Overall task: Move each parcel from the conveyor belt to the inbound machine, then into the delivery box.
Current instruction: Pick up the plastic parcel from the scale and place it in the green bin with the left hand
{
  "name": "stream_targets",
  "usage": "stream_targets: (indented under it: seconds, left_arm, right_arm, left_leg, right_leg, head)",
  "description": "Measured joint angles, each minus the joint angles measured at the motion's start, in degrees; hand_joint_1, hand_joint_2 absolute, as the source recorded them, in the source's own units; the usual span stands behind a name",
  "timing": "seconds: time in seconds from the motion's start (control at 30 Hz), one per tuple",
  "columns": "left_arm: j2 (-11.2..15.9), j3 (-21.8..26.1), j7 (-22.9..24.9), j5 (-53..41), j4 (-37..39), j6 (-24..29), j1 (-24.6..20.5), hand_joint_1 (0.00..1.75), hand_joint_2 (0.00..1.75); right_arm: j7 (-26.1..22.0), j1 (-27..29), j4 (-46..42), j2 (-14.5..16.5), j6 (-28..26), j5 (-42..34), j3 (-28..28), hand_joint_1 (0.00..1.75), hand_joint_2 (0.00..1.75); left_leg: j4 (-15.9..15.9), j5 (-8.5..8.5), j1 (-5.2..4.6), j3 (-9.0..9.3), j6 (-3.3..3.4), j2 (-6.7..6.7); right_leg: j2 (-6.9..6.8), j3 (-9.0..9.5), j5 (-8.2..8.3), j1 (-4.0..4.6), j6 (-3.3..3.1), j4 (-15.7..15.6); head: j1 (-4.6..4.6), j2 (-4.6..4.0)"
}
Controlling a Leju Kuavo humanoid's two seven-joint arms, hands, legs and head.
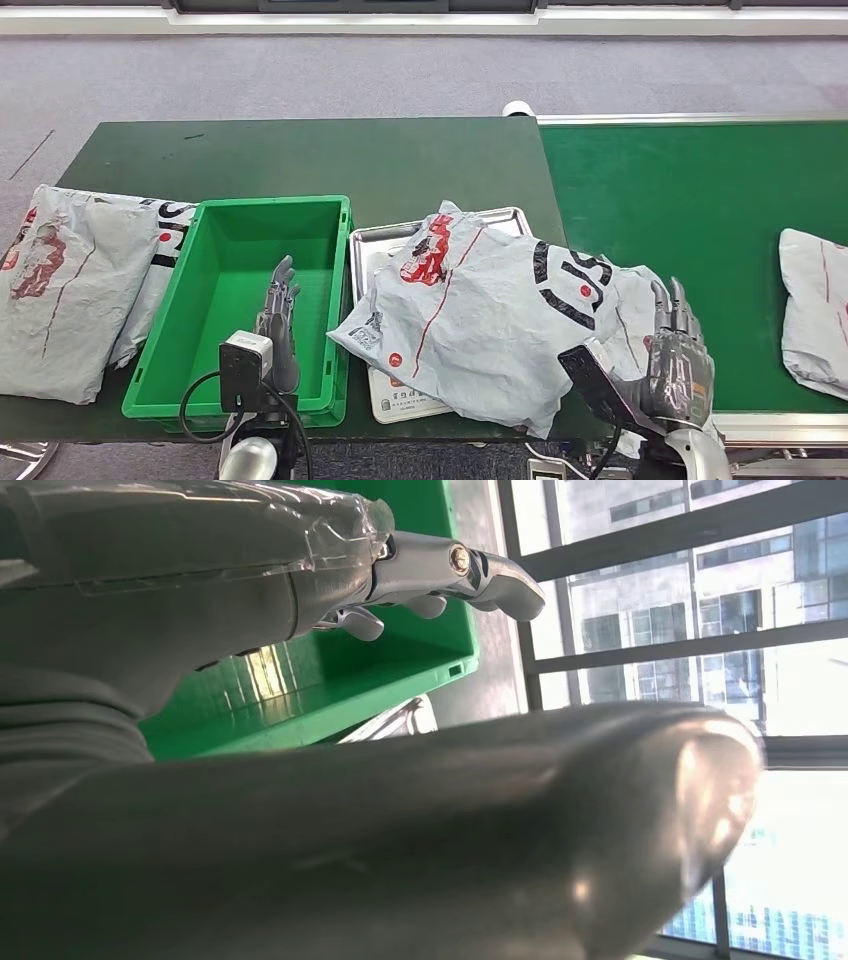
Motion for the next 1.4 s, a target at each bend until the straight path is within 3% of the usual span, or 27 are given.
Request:
stream_targets:
  seconds: [0.1, 0.23, 0.43, 0.53, 0.6, 0.67, 0.77, 0.83, 1.0, 1.1, 1.17, 1.23, 1.3, 1.4]
  left_arm:
    - [0.1, 0.0, 0.0, 0.0, 0.0, 0.0, 0.0, 0.00, 0.00]
    - [0.1, 0.3, 0.1, 0.3, -0.2, -0.1, 0.0, 0.00, 0.00]
    - [0.1, 0.6, -0.3, 0.6, -0.2, 0.2, -0.2, 0.00, 0.00]
    - [0.1, 0.6, -0.5, 0.7, -0.2, 0.3, -0.2, 0.00, 0.00]
    - [0.1, 0.6, -1.0, 0.8, -0.1, 0.3, -0.4, 0.00, 0.00]
    - [0.1, 0.6, -2.0, 1.3, 0.1, 0.1, -1.0, 0.00, 0.00]
    - [0.1, 0.6, -2.8, 1.2, 0.6, -0.3, -2.5, 0.00, 0.00]
    - [0.1, 0.5, -2.8, 0.5, 0.9, -0.1, -3.5, 0.00, 0.00]
    - [0.7, -0.8, 1.8, -14.6, 1.9, 4.6, -7.2, 0.00, 0.00]
    - [1.6, -3.2, 6.6, -25.8, 4.1, 3.7, -11.2, 0.00, 0.00]
    - [2.2, -5.7, 8.5, -32.7, 6.9, 2.9, -13.8, 0.00, 0.87]
    - [2.7, -8.6, 9.2, -38.3, 10.3, 2.6, -16.1, 0.00, 0.87]
    - [2.9, -11.5, 9.1, -42.0, 13.3, 2.2, -17.9, 0.00, 0.00]
    - [3.0, -15.7, 9.0, -45.6, 16.6, 1.0, -20.0, 0.00, 1.31]
  right_arm:
    - [-0.5, 1.0, -1.0, 0.1, 0.8, 0.7, -0.3, 0.00, 1.75]
    - [-1.3, 1.2, -2.9, 0.6, -4.2, 0.9, -0.8, 0.00, 0.00]
    - [-0.9, 0.5, -3.8, 0.9, -4.4, 0.9, -2.1, 0.00, 0.00]
    - [-3.1, 0.4, -4.0, 1.1, -8.7, -0.9, -3.0, 0.00, 0.00]
    - [-7.2, 0.5, -4.9, 1.5, -13.7, -2.0, -3.3, 0.00, 0.87]
    - [-17.8, 1.2, -7.5, 3.4, -19.8, -5.2, -3.9, 0.00, 1.75]
    - [-43.7, 2.5, -13.6, 9.2, -23.5, -17.7, -7.2, 0.00, 1.75]
    - [-53.2, 3.1, -16.9, 12.0, -23.8, -23.1, -9.4, 0.00, 1.75]
    - [-52.8, 3.9, -22.1, 16.0, -23.7, -24.6, -11.0, 0.00, 1.75]
    - [-52.7, 3.9, -24.0, 17.3, -23.7, -24.7, -10.8, 0.00, 1.75]
    - [-52.7, 3.8, -24.6, 17.6, -23.7, -25.0, -10.5, 0.00, 1.75]
    - [-52.7, 3.6, -24.8, 17.6, -23.7, -25.6, -10.2, 0.00, 1.75]
    - [-52.6, 3.3, -25.0, 17.6, -23.7, -25.9, -10.0, 0.00, 1.75]
    - [-52.6, 2.9, -25.1, 17.7, -23.7, -26.2, -9.9, 0.00, 1.75]
  left_leg:
    - [0.0, 0.00, -0.01, -0.01, 0.00, 0.00]
    - [0.0, 0.00, 0.00, 0.00, 0.00, 0.00]
    - [0.0, 0.01, -0.02, 0.01, 0.02, 0.03]
    - [0.0, 0.03, -0.03, 0.01, 0.05, 0.00]
    - [0.0, 0.03, -0.03, 0.01, 0.05, 0.00]
    - [0.0, 0.03, -0.04, 0.02, 0.05, 0.00]
    - [0.0, 0.01, -0.02, 0.02, 0.01, -0.01]
    - [0.0, -0.02, 0.03, 0.04, -0.04, 0.06]
    - [0.0, -0.01, 0.06, 0.05, -0.02, 0.06]
    - [0.0, 0.03, 0.06, 0.08, 0.02, 0.01]
    - [0.0, 0.04, 0.05, 0.10, 0.03, 0.02]
    - [0.0, 0.05, 0.03, 0.11, 0.03, 0.02]
    - [0.0, 0.05, 0.02, 0.11, 0.03, 0.02]
    - [0.0, 0.05, 0.01, 0.10, 0.03, 0.02]
  right_leg:
    - [0.01, -0.01, 0.00, -0.01, 0.00, 0.0]
    - [0.02, -0.01, 0.00, 0.00, 0.00, 0.0]
    - [0.02, -0.01, 0.00, -0.02, 0.00, 0.0]
    - [-0.02, 0.02, 0.00, -0.04, 0.00, 0.0]
    - [-0.01, 0.00, 0.00, -0.05, 0.01, 0.0]
    - [-0.01, -0.04, 0.00, -0.05, 0.00, 0.0]
    - [-0.02, -0.03, -0.03, 0.04, -0.05, 0.0]
    - [0.02, -0.01, -0.06, 0.09, -0.10, 0.0]
    - [-0.01, 0.00, -0.06, 0.04, -0.10, 0.0]
    - [-0.08, 0.08, -0.03, 0.03, -0.07, 0.0]
    - [-0.06, 0.10, 0.00, 0.02, -0.05, 0.0]
    - [-0.04, 0.10, 0.02, 0.00, -0.02, 0.0]
    - [-0.02, 0.10, 0.03, -0.01, -0.02, 0.0]
    - [-0.01, 0.09, 0.03, -0.01, -0.01, 0.0]
  head:
    - [0.00, 0.00]
    - [0.00, 0.00]
    - [-0.01, 0.00]
    - [0.00, 0.00]
    - [0.00, 0.00]
    - [0.00, 0.00]
    - [0.00, 0.00]
    - [0.00, 0.00]
    - [-0.01, 0.00]
    - [-0.01, 0.00]
    - [0.00, 0.00]
    - [0.00, 0.00]
    - [0.00, 0.00]
    - [0.00, 0.00]
